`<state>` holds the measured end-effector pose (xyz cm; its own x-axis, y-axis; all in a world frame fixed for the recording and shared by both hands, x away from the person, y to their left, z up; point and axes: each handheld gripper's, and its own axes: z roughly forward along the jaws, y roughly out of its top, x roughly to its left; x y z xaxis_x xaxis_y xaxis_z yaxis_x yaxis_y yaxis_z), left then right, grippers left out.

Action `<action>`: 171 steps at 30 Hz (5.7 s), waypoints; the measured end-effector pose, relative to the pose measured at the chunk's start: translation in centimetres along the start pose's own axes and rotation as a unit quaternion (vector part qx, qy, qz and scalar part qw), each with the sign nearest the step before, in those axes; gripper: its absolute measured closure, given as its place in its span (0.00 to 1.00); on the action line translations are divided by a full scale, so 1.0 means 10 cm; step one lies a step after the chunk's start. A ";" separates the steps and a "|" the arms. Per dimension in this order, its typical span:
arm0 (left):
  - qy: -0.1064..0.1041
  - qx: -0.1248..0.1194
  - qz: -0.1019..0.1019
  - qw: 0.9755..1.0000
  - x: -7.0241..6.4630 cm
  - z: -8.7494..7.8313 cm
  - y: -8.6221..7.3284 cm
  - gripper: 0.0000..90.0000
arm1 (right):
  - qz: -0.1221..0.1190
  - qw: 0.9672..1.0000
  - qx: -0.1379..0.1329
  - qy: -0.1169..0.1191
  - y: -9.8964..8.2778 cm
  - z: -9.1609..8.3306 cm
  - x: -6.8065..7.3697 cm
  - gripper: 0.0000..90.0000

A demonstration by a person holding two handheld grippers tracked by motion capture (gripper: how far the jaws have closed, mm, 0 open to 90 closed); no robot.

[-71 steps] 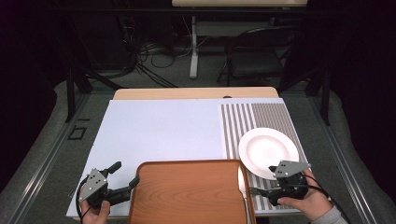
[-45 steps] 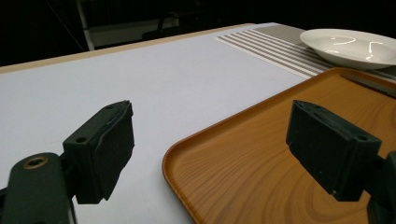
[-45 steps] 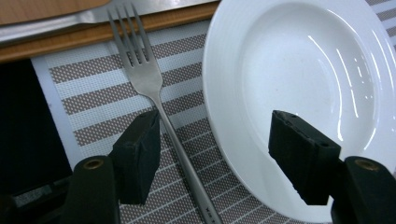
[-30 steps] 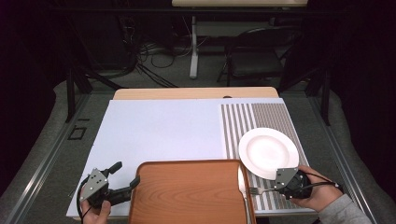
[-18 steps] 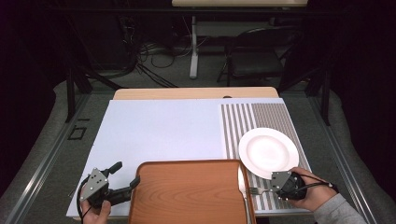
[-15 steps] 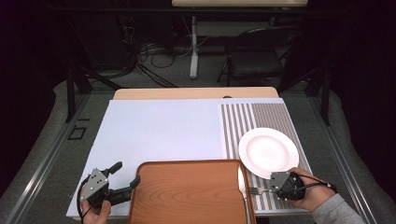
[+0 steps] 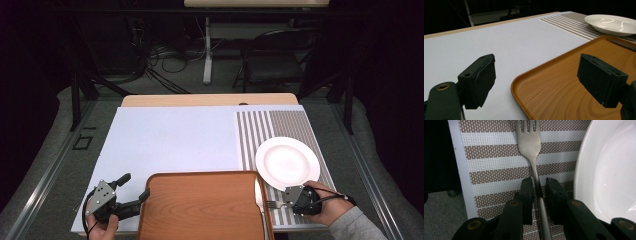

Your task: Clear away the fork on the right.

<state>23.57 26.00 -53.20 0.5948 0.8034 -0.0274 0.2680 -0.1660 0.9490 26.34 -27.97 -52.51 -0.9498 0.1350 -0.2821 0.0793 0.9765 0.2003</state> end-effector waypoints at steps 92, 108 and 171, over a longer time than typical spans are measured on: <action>0.000 0.000 -0.002 1.000 0.01 0.01 0.00 0.17 | 0.023 0.999 -0.033 0.002 0.10 -0.16 -0.04 0.95; 0.000 0.000 -0.001 1.000 0.01 0.00 0.00 0.17 | 0.101 0.989 -0.109 -0.020 0.10 -0.34 -0.04 0.95; -0.002 -0.001 -0.001 1.000 0.02 0.00 -0.01 0.17 | 0.185 0.974 -0.119 0.064 1.48 -0.10 0.33 0.95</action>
<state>23.68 26.16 -53.26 0.5972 0.8015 -0.0312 0.2684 -0.1631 0.9494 24.06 -13.25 -49.54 -0.9009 0.4328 -0.0339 0.3648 0.7970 0.4814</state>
